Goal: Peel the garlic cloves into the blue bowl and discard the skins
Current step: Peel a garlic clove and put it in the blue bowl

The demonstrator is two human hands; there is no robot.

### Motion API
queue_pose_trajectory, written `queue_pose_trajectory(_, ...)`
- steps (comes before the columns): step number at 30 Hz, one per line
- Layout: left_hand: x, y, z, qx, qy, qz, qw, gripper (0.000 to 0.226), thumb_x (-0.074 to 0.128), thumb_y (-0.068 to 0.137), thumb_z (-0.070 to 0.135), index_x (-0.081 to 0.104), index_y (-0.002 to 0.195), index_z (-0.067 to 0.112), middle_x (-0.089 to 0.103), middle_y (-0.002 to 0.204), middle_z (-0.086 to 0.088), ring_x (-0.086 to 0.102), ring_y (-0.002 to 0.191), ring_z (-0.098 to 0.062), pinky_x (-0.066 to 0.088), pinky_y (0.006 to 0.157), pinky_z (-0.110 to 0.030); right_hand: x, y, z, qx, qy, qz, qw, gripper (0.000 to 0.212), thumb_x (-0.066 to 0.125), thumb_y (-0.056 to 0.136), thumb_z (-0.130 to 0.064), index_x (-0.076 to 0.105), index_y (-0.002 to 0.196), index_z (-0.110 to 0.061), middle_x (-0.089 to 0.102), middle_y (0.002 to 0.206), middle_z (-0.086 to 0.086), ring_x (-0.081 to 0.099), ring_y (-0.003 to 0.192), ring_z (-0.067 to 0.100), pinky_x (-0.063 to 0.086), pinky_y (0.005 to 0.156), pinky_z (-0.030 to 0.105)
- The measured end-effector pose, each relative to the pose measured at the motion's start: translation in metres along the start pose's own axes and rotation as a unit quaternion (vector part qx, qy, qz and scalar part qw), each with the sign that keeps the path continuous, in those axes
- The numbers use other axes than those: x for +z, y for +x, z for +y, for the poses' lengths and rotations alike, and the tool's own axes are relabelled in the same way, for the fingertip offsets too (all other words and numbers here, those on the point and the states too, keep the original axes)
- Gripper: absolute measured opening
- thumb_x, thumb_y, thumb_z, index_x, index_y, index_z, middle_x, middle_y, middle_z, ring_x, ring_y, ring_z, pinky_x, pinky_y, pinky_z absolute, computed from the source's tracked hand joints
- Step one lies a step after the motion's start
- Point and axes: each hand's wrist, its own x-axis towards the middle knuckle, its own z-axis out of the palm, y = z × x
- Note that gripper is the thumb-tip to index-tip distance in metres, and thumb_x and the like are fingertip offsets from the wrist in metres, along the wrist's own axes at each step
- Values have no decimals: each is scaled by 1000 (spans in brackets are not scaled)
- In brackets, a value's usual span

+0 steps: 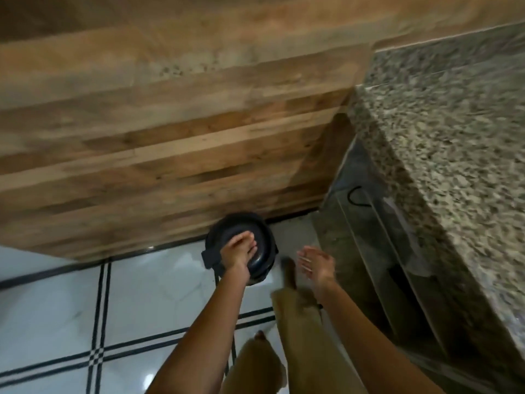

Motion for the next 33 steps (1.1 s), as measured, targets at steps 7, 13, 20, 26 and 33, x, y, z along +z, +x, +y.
queue_pose_trajectory(7,8,97,-5,-42,48,-17,998,21,46,95,2,56,113,-3,53,130,-21,61,97,-28,48,82,-31,31,84,-7,3,-42,18,999,15,40,96,-2,54,91,-6,56,96,18,56,73,21,44,65,27)
queue_pose_trajectory(13,28,111,-19,-62,146,-23,987,33,41,97,0,47,130,-5,48,136,-26,45,128,-37,39,101,-36,33,114,-9,49,-76,45,995,33,40,96,-3,46,125,10,50,128,30,48,119,44,41,96,44)
queue_pose_trajectory(20,56,103,-37,81,265,73,958,16,54,90,-3,67,99,0,63,73,-10,59,58,-2,42,58,-10,57,120,5,115,-124,-14,985,30,43,95,-6,53,121,7,55,127,24,56,103,34,47,89,41)
queue_pose_trajectory(26,30,176,-31,99,401,169,895,19,59,87,4,71,100,-1,68,102,-23,64,93,-36,50,79,-34,78,147,2,130,-141,-57,980,33,38,100,-13,47,129,2,55,129,21,52,88,21,39,61,19)
queue_pose_trajectory(33,17,196,-30,134,378,160,902,25,50,86,-9,71,95,1,69,102,-18,63,94,-33,43,74,-24,91,166,3,146,-136,-52,979,35,34,101,-10,45,130,4,55,127,21,38,129,40,28,109,44)
